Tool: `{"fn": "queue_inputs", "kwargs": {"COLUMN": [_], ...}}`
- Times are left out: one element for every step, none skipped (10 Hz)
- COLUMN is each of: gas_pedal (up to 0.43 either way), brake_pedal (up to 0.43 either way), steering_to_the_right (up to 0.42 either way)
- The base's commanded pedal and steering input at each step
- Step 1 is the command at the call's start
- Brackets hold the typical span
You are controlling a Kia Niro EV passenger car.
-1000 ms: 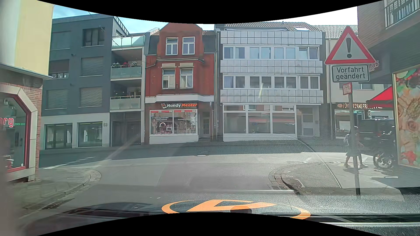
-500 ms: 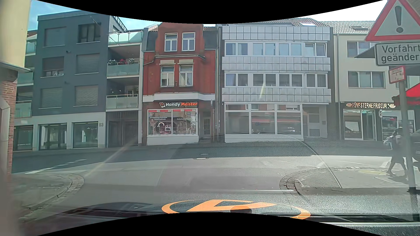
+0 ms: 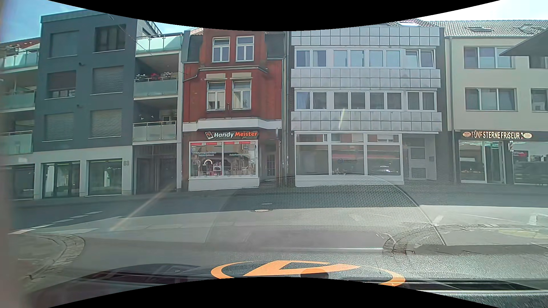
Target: Follow the waypoints while adhering to traffic rules and regulations
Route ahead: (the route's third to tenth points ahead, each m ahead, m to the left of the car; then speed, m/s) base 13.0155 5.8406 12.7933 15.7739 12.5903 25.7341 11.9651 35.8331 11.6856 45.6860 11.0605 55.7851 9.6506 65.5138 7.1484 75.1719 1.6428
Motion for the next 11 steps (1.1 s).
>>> {"fn": "queue_inputs", "kwargs": {"gas_pedal": [0.0, 0.0, 0.0, 0.0, 0.0, 0.0, 0.0, 0.0, 0.0, 0.0, 0.0], "brake_pedal": [0.073, 0.073, 0.073, 0.073, 0.073, 0.079, 0.085, 0.085, 0.085, 0.091, 0.091], "steering_to_the_right": [-0.027, -0.025, -0.023, -0.022, -0.021, -0.02, -0.018, -0.017, -0.016, -0.016, -0.016]}}
